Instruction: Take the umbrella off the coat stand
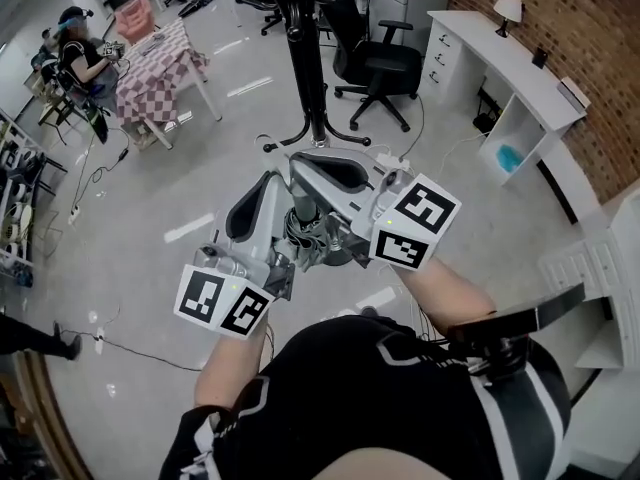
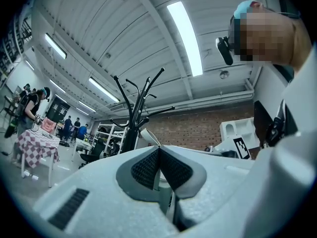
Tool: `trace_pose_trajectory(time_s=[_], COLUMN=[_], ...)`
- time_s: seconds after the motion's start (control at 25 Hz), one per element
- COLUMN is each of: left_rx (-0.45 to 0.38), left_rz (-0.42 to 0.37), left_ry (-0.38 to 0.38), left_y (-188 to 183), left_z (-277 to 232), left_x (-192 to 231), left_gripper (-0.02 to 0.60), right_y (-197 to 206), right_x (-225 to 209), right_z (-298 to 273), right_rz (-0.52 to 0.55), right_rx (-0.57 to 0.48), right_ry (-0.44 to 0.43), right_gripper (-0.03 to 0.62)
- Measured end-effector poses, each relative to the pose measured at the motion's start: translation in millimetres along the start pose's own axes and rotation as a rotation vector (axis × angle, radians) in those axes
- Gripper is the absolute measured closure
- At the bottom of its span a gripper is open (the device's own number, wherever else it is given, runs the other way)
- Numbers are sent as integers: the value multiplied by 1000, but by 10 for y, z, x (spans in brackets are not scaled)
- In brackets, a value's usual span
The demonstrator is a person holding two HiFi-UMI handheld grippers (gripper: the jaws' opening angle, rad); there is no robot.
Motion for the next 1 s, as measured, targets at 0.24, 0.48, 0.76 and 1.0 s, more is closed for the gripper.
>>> trace_pose_trajectory(time_s=[0.24,0.48,0.76,1.0], left_rx=[-1,-7,-9,-13], left_rz=[1,0,2,0], left_ry=[-21,-32,-40,-49], left_y=[32,35,12,-9], left_z=[28,36,43,180], left_x=[6,-12,25,44], left_gripper=[569,569,569,569], right_y=[32,24,19,72], right_x=[3,3,-13,97], right_z=[-4,31,-24,-55], right_rz=[-2,2,-3,-15], right_rx=[11,9,16,15], right_ry=[-11,-22,-20,-18], right_gripper=[586,586,586,586])
Point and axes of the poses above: the fingertips, and each gripper's own axes: z backward along the fingers, x to its left, y out of its underside, the point moved 9 cm from there along z, backward along the fingers, and after that the axes turned 1 degree about -x, right-handed, at the moved point
